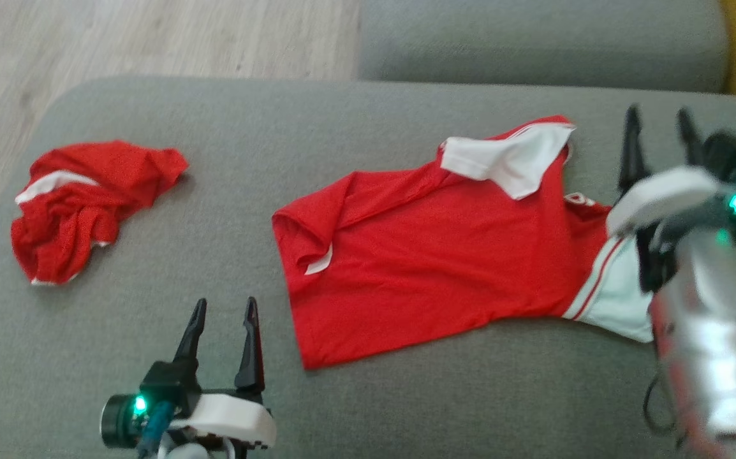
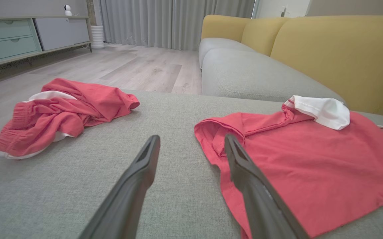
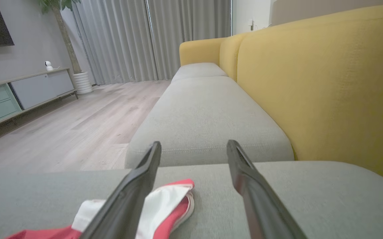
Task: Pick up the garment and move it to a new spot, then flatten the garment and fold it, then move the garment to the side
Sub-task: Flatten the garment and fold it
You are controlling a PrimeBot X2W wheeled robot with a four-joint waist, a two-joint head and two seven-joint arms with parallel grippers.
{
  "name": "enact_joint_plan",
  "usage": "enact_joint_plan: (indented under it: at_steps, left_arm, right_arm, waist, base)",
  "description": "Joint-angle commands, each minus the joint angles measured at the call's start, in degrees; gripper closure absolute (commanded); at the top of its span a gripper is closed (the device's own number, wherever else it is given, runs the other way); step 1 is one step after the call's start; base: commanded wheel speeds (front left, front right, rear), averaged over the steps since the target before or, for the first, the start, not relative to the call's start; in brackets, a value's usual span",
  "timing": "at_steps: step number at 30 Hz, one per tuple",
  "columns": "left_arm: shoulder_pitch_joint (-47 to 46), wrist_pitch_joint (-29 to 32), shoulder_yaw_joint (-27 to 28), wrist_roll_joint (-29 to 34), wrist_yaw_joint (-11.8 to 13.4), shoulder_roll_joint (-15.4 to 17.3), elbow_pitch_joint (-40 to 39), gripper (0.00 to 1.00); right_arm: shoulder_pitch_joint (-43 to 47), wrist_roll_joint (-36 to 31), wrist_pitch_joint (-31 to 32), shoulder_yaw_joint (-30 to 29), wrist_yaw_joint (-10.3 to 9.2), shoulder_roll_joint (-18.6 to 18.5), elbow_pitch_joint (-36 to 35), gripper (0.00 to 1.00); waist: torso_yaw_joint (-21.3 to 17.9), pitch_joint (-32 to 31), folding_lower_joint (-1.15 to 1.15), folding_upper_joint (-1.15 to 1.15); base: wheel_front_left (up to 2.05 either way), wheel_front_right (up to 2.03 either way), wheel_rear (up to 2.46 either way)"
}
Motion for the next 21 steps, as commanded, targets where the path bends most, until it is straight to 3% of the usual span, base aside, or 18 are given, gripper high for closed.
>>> enact_joint_plan:
  at_steps: [1, 8, 21]
  left_arm:
    - [-0.97, -0.71, 2.61, -0.51, -0.31, 0.41, -1.04, 0.00]
    - [2.46, -0.71, 4.41, -1.09, -1.74, -0.44, -0.75, 0.00]
    - [6.53, -0.71, 6.14, -1.30, -2.64, -0.17, -2.46, 0.00]
  right_arm:
    - [1.05, 1.30, -0.77, 3.06, 0.39, 1.03, -3.47, 0.00]
    - [16.73, 10.09, -0.78, 13.86, 0.39, 1.04, -15.32, 0.00]
    - [35.66, 14.12, 2.13, 16.38, 0.39, 1.04, -35.12, 0.00]
  waist:
    - [-1.93, -2.25, 0.01, 0.00]
    - [-2.68, -5.10, 0.01, 0.00]
    - [-1.77, -8.15, 0.01, 0.00]
  base:
    - [0.00, 0.00, 0.00]
    - [0.00, 0.00, 0.00]
    - [0.00, 0.00, 0.00]
